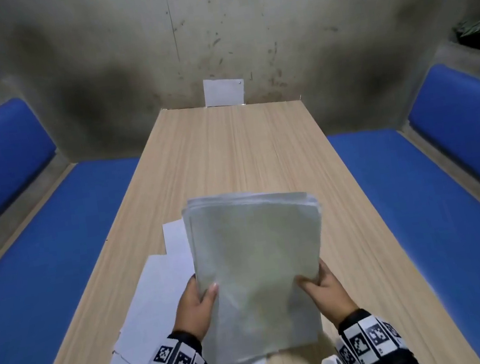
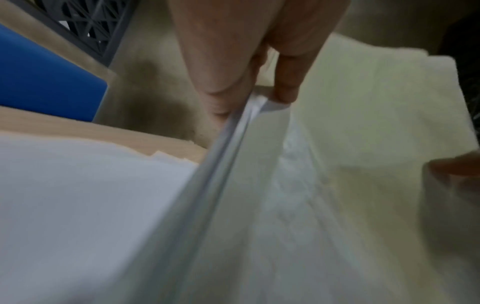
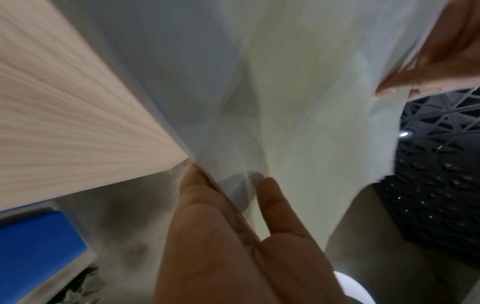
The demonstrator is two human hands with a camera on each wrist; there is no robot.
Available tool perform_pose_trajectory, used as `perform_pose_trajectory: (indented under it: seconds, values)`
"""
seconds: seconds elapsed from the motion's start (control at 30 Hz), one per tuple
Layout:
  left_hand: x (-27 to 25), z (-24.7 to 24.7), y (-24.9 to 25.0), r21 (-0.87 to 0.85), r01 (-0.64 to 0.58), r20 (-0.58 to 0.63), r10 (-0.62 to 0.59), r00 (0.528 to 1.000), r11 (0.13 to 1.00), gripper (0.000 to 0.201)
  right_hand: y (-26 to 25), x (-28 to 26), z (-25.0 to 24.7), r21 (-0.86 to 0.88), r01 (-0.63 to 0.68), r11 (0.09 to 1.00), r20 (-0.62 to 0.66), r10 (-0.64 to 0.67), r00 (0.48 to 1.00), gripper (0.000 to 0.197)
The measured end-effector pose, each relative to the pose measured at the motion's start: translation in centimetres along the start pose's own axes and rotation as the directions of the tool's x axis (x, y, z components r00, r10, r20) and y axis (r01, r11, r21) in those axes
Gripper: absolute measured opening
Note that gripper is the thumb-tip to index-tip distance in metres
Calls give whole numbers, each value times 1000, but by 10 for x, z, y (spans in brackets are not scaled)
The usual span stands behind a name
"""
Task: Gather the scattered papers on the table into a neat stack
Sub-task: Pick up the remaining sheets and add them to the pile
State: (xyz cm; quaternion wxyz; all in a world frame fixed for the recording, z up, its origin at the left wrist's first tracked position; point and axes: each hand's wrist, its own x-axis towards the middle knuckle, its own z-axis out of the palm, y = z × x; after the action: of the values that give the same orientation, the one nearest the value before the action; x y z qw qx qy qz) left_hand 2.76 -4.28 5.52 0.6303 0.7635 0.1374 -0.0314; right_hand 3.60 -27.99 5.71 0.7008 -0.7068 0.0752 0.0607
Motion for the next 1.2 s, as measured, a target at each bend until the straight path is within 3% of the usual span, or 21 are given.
perform_pose_trajectory:
  seconds: [0.07, 0.17, 0.3, 0.47, 0.53, 0.63, 0.73, 0.87, 0.93, 1.0, 1.03, 1.13, 1.2]
  values:
    - [11, -11, 5, 94, -26, -15, 27, 1000, 995, 24, 6, 4, 1, -72, -26, 997, 47, 30, 998, 26]
    - [35, -45, 7, 218, 31, -9, -30, 1000, 975, 38, 25, 17, -5, -171, -167, 971, 22, 173, 985, 15]
    - [55, -97, -23, 425, 218, -111, -188, 976, 879, 54, 64, 31, -13, -191, -466, 864, -66, 462, 884, 28]
    - [57, -122, -54, 485, 429, -285, -326, 901, 762, 50, 89, 44, -9, -166, -506, 847, -78, 500, 862, 35]
    - [53, -121, -53, 519, 509, -356, -368, 859, 687, 49, 85, 48, -2, -150, -512, 846, -96, 503, 859, 49]
    - [53, -110, -55, 532, 490, -311, -379, 872, 691, 51, 74, 54, 10, -136, -513, 847, -96, 504, 858, 62]
    - [64, -92, -70, 476, 419, -232, -349, 908, 773, 54, 66, 61, 25, -97, -542, 835, -59, 539, 840, 49]
    - [43, -42, -40, 379, 395, -129, -375, 918, 837, 31, 67, 65, 34, -190, -552, 812, -65, 550, 832, 55]
    - [39, -24, -44, 249, 419, -114, -404, 908, 873, 47, 71, 66, 31, -222, -546, 808, -120, 533, 838, 60]
    - [39, -15, -54, 88, 448, -126, -436, 891, 890, 77, 71, 64, 28, -249, -531, 810, -156, 507, 848, 50]
    - [39, -13, -58, 17, 472, -115, -467, 877, 881, 83, 71, 62, 26, -268, -527, 807, -157, 503, 850, 47]
    - [35, -9, -55, -96, 493, 28, -493, 870, 865, 58, 74, 55, 20, -243, -510, 825, -115, 497, 860, 55]
    - [35, -9, -48, -125, 451, 57, -447, 893, 884, 47, 66, 48, 17, -233, -448, 863, -104, 436, 894, 37]
